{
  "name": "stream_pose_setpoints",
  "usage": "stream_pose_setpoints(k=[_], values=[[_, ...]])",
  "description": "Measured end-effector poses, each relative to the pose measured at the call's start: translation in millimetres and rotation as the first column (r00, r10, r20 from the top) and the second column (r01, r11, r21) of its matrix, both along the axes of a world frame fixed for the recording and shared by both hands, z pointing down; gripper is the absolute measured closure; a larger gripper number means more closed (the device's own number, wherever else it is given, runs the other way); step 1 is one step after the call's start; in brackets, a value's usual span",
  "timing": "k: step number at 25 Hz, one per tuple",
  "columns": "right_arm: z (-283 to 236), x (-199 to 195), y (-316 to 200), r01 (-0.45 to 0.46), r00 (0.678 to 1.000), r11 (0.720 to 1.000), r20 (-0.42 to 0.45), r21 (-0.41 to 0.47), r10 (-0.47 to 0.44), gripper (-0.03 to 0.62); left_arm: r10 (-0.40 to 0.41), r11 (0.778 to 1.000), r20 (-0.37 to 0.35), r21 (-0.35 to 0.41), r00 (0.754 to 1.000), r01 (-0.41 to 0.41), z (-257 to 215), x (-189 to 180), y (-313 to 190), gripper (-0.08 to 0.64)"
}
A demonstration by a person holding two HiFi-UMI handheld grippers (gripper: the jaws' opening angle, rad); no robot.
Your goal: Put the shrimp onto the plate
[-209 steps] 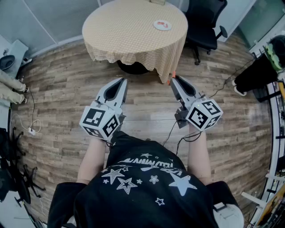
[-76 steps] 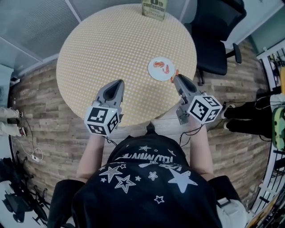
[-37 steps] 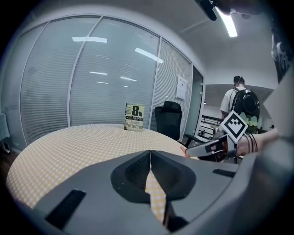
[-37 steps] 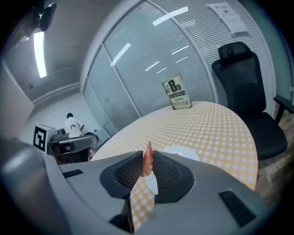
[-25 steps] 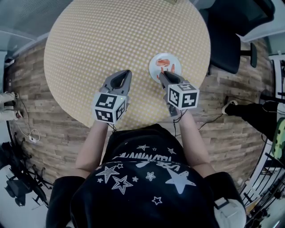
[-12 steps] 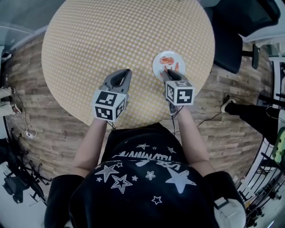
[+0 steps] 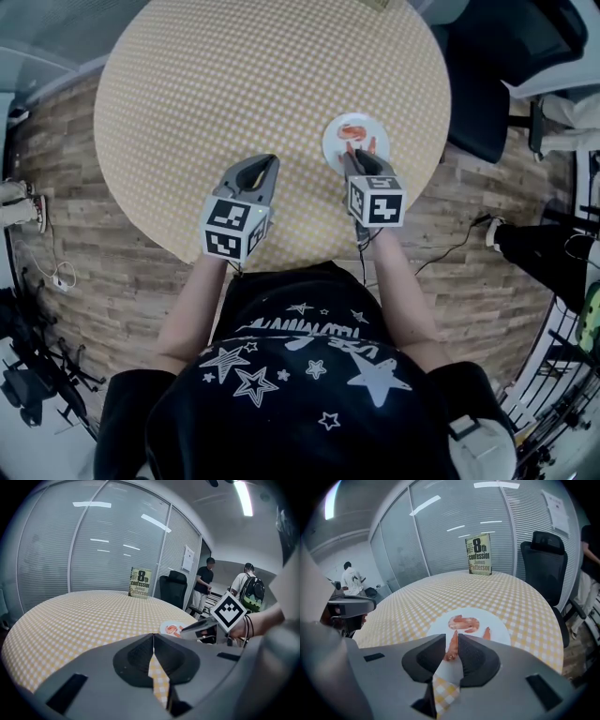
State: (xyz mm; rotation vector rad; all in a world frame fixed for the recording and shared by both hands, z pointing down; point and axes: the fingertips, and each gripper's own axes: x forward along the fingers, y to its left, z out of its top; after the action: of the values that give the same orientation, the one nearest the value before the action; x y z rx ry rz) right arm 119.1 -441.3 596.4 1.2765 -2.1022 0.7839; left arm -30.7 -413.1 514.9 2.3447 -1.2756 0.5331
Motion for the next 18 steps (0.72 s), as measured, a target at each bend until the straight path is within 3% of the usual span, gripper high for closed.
stream_pose_setpoints(k=[11,18], values=[[-52,10,17,-0.025,0.994,0.992,0.111,0.126,0.011,0.519,-0.034,0.994,0.033,0.101,0.999,0.031,-33,0,34,0.549],[-79,14,34,-0.016,0.981,0.984,0.192,0.178,-0.019,0.520,-0.145,0.980,0.006,0.140,0.989,0.142,-60,-22,74,0.549]])
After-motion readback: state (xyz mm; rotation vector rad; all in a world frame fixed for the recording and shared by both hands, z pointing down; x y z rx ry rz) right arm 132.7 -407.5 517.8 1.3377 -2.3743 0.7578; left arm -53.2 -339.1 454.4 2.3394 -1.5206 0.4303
